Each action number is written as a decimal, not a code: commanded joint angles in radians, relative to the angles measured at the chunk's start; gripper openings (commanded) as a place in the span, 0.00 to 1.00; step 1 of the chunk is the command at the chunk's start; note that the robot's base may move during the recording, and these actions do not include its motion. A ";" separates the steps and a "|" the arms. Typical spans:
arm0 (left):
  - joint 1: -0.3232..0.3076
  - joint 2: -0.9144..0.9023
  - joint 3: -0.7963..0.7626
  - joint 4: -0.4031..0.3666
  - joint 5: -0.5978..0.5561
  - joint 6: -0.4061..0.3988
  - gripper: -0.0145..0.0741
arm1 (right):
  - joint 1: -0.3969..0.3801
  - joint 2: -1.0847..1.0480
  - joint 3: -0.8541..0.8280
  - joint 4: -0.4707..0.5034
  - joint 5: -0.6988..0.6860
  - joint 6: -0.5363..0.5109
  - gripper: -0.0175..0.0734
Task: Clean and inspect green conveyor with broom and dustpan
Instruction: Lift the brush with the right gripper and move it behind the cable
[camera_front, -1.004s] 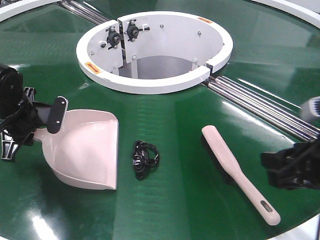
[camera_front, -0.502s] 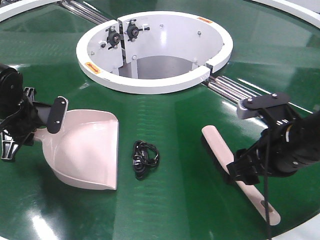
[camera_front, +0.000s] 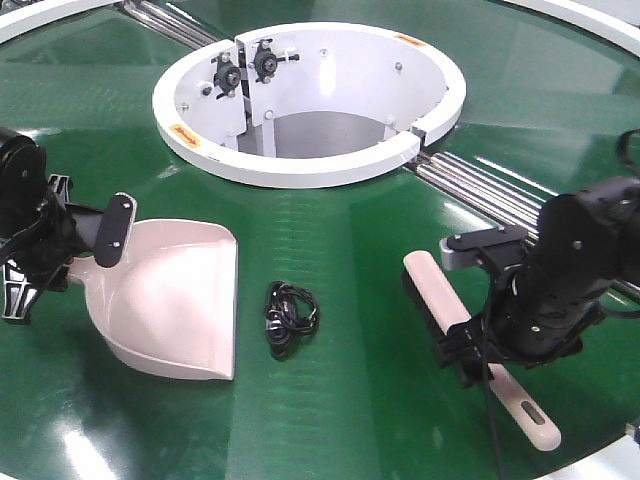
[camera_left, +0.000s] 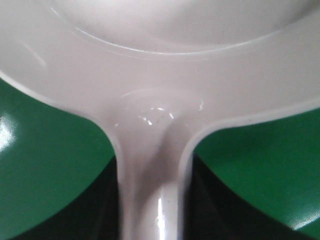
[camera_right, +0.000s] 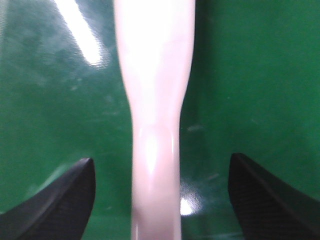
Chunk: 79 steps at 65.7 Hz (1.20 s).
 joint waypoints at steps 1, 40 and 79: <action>-0.013 -0.037 -0.021 -0.013 0.011 0.026 0.16 | -0.003 0.010 -0.030 -0.013 -0.029 0.014 0.78; -0.013 -0.037 -0.021 -0.013 0.011 0.026 0.16 | -0.003 0.090 -0.040 -0.006 -0.077 0.025 0.33; -0.013 -0.037 -0.021 -0.013 0.011 0.026 0.16 | 0.150 0.093 -0.269 0.036 0.003 0.074 0.19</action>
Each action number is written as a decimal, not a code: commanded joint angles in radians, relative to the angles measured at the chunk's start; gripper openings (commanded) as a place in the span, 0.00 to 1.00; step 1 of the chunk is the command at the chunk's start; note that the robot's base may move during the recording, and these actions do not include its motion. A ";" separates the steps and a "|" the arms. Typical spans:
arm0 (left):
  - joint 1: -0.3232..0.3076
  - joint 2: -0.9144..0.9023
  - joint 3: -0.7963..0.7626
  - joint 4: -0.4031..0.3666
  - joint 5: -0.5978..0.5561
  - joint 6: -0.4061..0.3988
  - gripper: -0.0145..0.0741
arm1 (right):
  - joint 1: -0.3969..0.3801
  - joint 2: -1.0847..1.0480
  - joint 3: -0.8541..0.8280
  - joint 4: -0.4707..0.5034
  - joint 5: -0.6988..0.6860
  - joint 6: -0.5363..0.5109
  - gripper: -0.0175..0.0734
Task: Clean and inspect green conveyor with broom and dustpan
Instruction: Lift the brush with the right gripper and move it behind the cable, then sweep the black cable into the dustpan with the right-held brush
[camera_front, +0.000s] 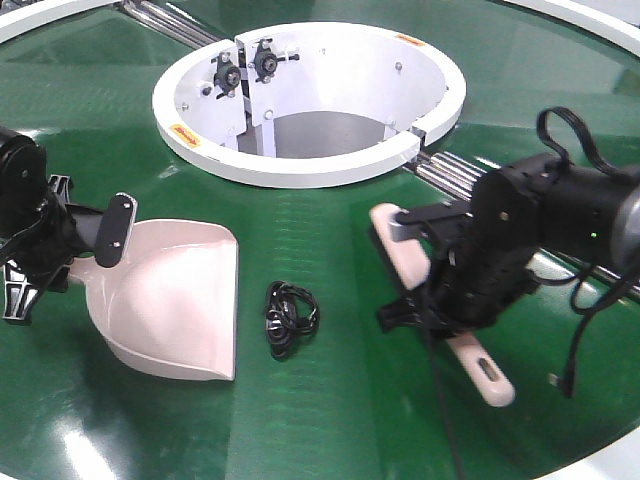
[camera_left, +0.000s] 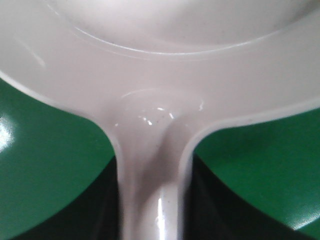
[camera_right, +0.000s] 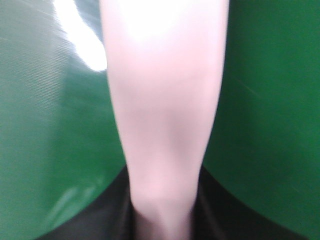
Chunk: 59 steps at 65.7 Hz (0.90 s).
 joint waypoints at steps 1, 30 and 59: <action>-0.013 -0.037 -0.021 -0.010 0.009 0.026 0.16 | 0.053 -0.031 -0.087 0.013 0.024 0.024 0.19; -0.013 -0.037 -0.021 -0.010 0.009 0.026 0.16 | 0.093 0.181 -0.285 0.121 0.267 0.118 0.19; -0.013 -0.037 -0.021 -0.010 0.009 0.026 0.16 | 0.226 0.374 -0.507 0.240 0.325 0.152 0.19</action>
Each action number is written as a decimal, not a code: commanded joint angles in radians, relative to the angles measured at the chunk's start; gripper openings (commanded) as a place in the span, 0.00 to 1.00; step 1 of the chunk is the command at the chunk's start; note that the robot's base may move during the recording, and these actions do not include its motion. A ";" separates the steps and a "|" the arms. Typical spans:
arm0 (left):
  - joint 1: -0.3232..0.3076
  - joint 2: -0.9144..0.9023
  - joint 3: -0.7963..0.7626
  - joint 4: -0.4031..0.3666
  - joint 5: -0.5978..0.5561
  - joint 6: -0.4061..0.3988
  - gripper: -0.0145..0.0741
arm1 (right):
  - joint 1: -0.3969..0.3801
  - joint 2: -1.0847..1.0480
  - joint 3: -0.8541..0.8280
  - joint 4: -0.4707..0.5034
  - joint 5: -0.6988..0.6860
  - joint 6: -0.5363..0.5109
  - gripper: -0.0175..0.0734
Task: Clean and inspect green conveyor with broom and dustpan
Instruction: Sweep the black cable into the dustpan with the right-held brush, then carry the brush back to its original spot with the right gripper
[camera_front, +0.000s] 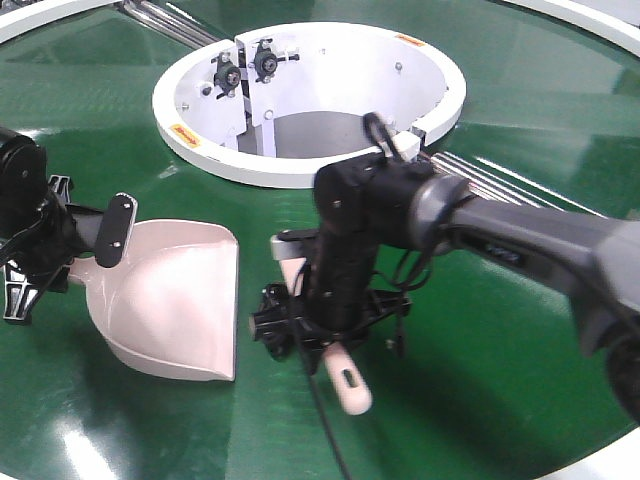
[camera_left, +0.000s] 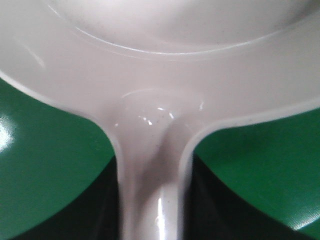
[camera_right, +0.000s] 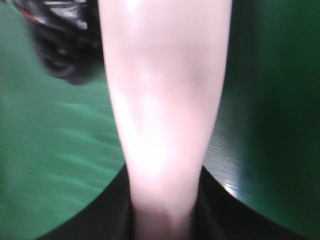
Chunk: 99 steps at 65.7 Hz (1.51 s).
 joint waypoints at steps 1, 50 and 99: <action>-0.013 -0.037 -0.021 -0.009 0.009 0.026 0.16 | 0.034 -0.004 -0.080 0.076 0.074 -0.016 0.19; -0.013 -0.037 -0.021 -0.009 0.009 0.026 0.16 | 0.089 0.112 -0.459 0.128 0.073 -0.063 0.19; -0.013 -0.037 -0.021 -0.009 0.009 0.026 0.16 | -0.269 -0.342 -0.017 -0.030 -0.003 -0.229 0.19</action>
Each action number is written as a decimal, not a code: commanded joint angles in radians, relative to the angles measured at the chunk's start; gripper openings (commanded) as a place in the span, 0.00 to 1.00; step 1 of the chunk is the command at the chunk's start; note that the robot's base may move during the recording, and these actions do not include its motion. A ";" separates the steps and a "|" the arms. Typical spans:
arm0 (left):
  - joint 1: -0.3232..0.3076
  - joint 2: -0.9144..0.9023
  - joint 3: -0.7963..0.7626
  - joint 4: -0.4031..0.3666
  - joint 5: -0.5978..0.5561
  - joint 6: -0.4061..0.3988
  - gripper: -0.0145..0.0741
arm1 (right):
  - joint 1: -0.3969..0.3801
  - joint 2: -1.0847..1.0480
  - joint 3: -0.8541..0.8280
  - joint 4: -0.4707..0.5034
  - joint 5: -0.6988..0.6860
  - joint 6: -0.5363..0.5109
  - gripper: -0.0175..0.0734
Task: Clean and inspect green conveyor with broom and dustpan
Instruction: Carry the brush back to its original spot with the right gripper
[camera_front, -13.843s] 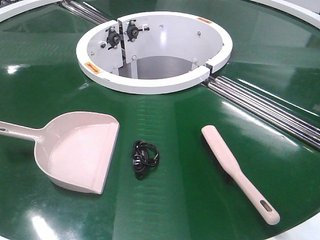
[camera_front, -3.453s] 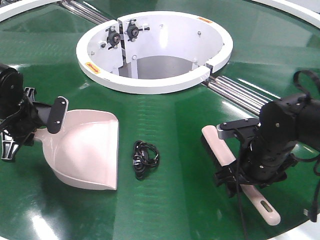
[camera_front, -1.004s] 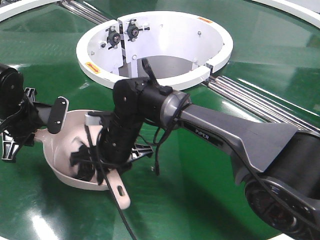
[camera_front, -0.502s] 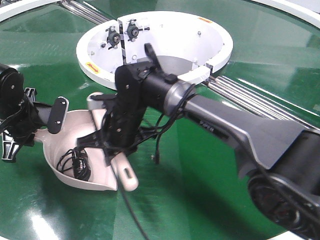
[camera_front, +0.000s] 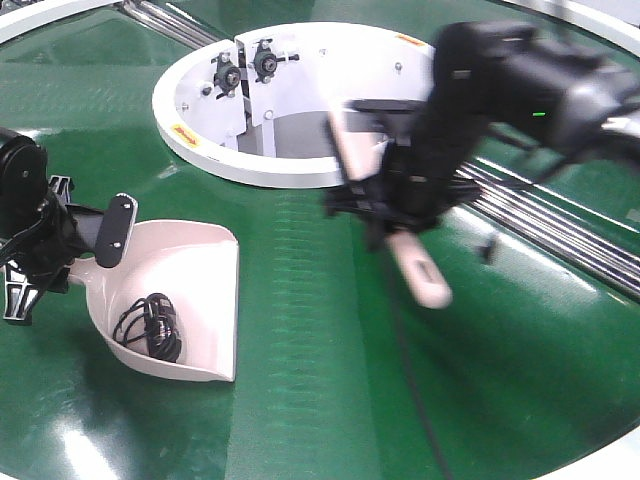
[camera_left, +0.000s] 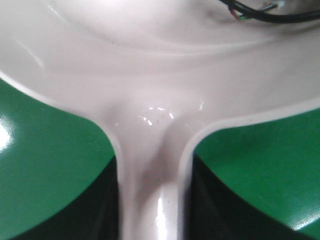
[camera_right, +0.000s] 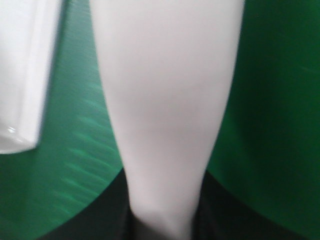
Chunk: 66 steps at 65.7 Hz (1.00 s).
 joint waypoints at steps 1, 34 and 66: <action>-0.013 -0.039 -0.021 -0.008 0.009 0.025 0.16 | -0.058 -0.126 0.076 0.007 -0.038 -0.046 0.19; -0.013 -0.039 -0.021 -0.008 0.009 0.025 0.16 | -0.144 -0.232 0.469 -0.004 -0.137 -0.125 0.19; -0.013 -0.039 -0.021 -0.008 0.009 0.025 0.16 | -0.144 -0.118 0.495 -0.139 -0.106 -0.064 0.19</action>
